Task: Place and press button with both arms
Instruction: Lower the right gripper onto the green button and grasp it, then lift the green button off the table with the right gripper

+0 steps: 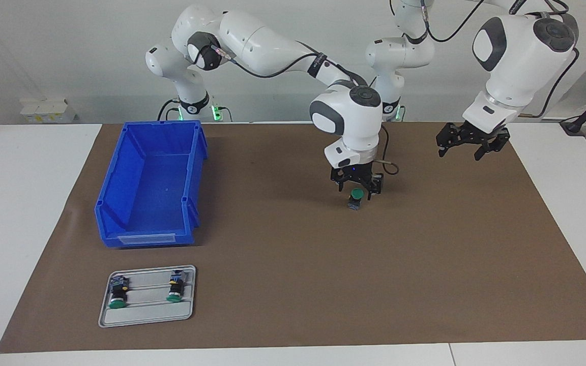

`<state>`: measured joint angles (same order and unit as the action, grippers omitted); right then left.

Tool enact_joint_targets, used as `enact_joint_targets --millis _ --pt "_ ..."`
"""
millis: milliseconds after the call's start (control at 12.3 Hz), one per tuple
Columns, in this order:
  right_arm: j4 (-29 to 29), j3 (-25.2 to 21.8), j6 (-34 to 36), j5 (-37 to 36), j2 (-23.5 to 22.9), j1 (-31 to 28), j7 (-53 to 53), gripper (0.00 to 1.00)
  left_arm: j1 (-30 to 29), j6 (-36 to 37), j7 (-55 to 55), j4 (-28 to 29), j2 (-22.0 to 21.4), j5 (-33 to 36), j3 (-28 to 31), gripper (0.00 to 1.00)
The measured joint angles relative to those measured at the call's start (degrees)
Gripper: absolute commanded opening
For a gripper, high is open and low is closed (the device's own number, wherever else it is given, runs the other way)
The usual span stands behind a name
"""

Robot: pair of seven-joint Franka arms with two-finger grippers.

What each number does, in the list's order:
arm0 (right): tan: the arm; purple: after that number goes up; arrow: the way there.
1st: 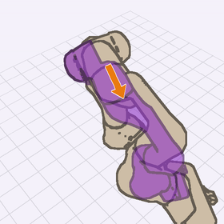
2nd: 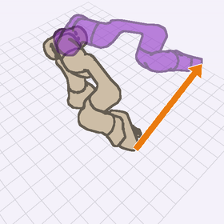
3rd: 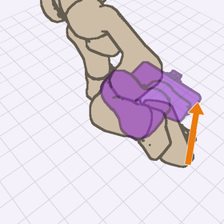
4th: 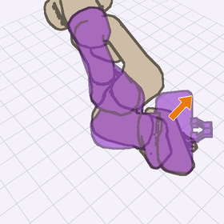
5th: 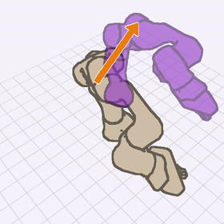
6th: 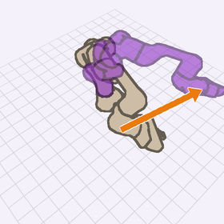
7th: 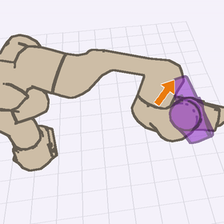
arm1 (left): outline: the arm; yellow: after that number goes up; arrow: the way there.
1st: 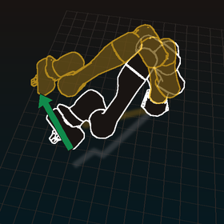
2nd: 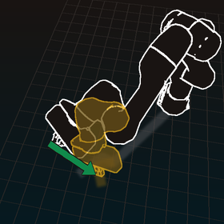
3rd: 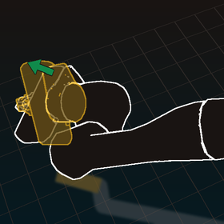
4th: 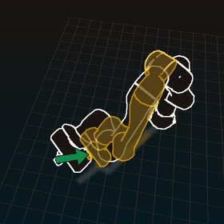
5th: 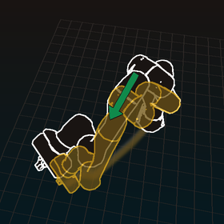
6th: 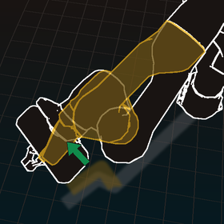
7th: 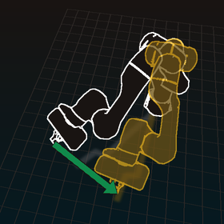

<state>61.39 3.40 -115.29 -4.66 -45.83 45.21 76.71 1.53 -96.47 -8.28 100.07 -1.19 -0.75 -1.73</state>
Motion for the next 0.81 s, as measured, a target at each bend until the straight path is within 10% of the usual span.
enact_joint_targets --millis 812 --pt "-0.4 -0.37 0.66 -3.48 -1.71 1.5 0.4 0.65 0.0 1.08 0.07 -0.02 -0.82 1.56 -0.01 1.0"
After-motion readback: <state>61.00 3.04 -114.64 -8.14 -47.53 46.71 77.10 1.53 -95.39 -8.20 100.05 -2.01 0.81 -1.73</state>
